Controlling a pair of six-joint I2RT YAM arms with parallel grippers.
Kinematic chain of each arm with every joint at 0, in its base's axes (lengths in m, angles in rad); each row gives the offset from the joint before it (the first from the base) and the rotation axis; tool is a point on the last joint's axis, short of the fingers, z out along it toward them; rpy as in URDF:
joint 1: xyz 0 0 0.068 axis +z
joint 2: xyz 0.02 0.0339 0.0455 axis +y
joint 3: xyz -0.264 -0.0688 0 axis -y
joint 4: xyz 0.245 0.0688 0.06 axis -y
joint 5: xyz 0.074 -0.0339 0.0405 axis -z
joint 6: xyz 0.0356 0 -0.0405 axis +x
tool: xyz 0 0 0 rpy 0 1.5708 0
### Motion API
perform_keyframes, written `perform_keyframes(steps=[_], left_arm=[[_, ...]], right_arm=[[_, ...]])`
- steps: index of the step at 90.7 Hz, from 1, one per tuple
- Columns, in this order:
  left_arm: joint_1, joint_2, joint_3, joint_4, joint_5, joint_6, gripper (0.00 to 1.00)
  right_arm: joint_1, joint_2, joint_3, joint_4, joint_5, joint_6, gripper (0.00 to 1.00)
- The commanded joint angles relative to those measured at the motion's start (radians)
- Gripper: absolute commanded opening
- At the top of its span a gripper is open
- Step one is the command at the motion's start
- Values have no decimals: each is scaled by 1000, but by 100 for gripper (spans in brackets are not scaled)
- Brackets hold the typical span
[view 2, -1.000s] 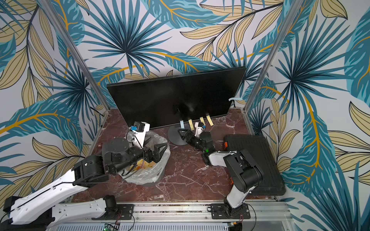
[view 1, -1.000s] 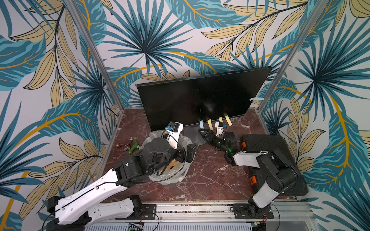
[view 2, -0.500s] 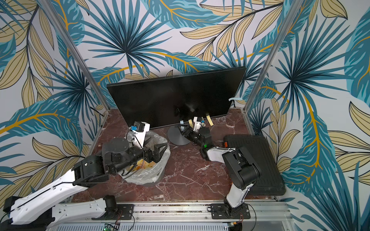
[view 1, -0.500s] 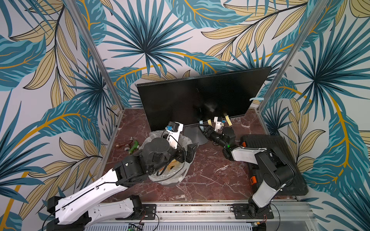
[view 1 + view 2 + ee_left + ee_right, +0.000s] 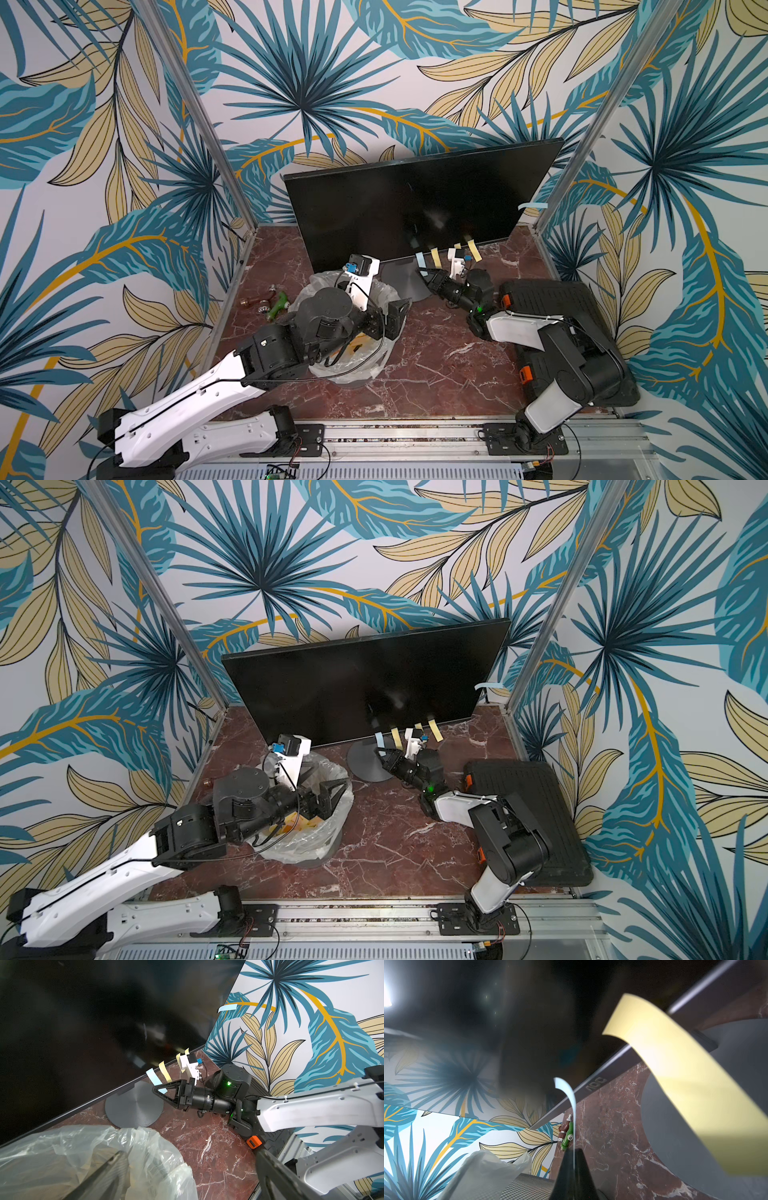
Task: Remove the sticky note from the monitor
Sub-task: Tear off the sticky note from the monitor, then place the sticky note in the trash bin.
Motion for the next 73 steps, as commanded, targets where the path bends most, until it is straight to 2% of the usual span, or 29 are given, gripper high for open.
perform_keyframes(steps=[1,19,35,52,73], left_arm=[[4,-31,-24,7,-20,-17,100],[4,-70,-39,-14,-56,-25,100],[4,-119,-51,-31,-140,-51,100],[4,-154,-44,-55,-238,-88,100],[4,-191,-30,-70,-387,-190,100]], right_arm=[[1,-84,-38,-65,-14,-41,0],[6,-231,-77,-205,-22,-75,0],[51,-401,-62,-419,-9,-133,0],[150,-542,30,-670,33,-212,0],[314,-544,175,-835,100,-283,0]])
